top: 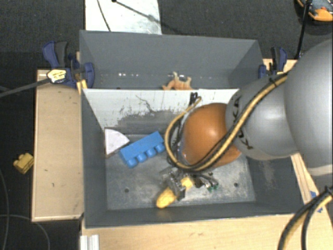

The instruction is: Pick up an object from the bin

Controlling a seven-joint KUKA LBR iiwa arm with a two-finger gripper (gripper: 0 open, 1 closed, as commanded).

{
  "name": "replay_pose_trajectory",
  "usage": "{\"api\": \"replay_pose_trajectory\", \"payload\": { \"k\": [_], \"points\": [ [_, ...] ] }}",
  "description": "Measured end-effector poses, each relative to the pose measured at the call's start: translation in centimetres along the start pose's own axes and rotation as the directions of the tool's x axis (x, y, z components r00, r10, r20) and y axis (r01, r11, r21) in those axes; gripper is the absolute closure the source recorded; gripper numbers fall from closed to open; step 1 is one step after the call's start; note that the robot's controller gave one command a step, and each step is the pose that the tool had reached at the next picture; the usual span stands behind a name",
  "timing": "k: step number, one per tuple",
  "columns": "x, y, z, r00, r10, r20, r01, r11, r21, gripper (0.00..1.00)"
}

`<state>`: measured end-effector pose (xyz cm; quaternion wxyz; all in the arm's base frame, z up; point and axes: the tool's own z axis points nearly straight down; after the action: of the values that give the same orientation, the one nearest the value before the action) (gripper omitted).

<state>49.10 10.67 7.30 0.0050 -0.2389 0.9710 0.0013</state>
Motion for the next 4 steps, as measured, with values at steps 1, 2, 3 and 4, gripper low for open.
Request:
{"api": "replay_pose_trajectory", "payload": {
  "k": [1, 2, 3, 4],
  "points": [
    [-5.3, 1.1, -2.2, 0.999, 0.042, -0.012, -0.042, 0.999, 0.0, 1.0],
    [-8.8, 1.9, -3.4, 1.0, 0.026, 0.002, -0.026, 1.0, 0.0, 1.0],
    [-8.2, 3.8, -4.7, 1.0, -0.019, -0.012, 0.019, 1.0, 0.003, 1.0],
    [-11.6, 8.1, -6.2, 0.994, -0.111, -0.007, 0.111, 0.994, -0.002, 1.0]
  ]
}}
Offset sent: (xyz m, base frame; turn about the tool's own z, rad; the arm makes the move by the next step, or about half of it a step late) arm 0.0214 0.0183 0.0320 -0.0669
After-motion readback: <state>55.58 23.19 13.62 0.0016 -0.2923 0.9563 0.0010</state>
